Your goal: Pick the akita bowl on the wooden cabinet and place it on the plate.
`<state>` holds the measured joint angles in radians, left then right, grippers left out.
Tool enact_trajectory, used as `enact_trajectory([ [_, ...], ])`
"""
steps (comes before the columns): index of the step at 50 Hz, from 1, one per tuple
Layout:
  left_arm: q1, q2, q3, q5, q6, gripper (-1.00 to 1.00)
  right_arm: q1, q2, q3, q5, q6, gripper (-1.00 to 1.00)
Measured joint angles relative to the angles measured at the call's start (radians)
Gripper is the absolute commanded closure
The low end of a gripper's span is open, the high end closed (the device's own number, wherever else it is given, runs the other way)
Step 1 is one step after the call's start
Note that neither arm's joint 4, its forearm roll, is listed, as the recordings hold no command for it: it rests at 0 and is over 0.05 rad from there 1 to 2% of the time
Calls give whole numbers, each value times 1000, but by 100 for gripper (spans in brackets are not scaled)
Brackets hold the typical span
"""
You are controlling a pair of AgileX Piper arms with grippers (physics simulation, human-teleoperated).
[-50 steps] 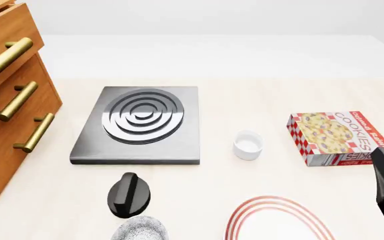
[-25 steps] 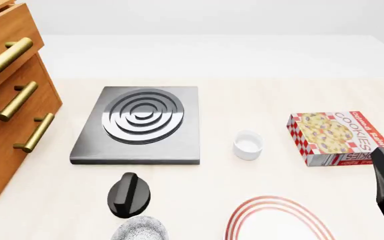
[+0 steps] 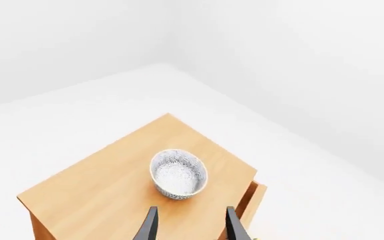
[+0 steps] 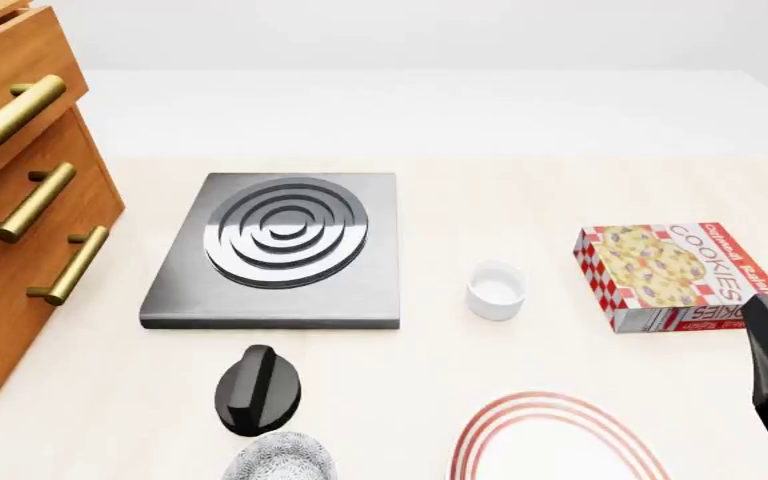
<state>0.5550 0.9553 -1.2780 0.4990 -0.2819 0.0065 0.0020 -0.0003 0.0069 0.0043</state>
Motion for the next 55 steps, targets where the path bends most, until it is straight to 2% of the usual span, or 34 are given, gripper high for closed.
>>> enact_trajectory([
  [18, 65, 53, -44, -10, -14, -100, 0, 0, 0, 0, 0, -100],
  [55, 116, 225, -138, -18, -55, -100, 0, 0, 0, 0, 0, -100],
])
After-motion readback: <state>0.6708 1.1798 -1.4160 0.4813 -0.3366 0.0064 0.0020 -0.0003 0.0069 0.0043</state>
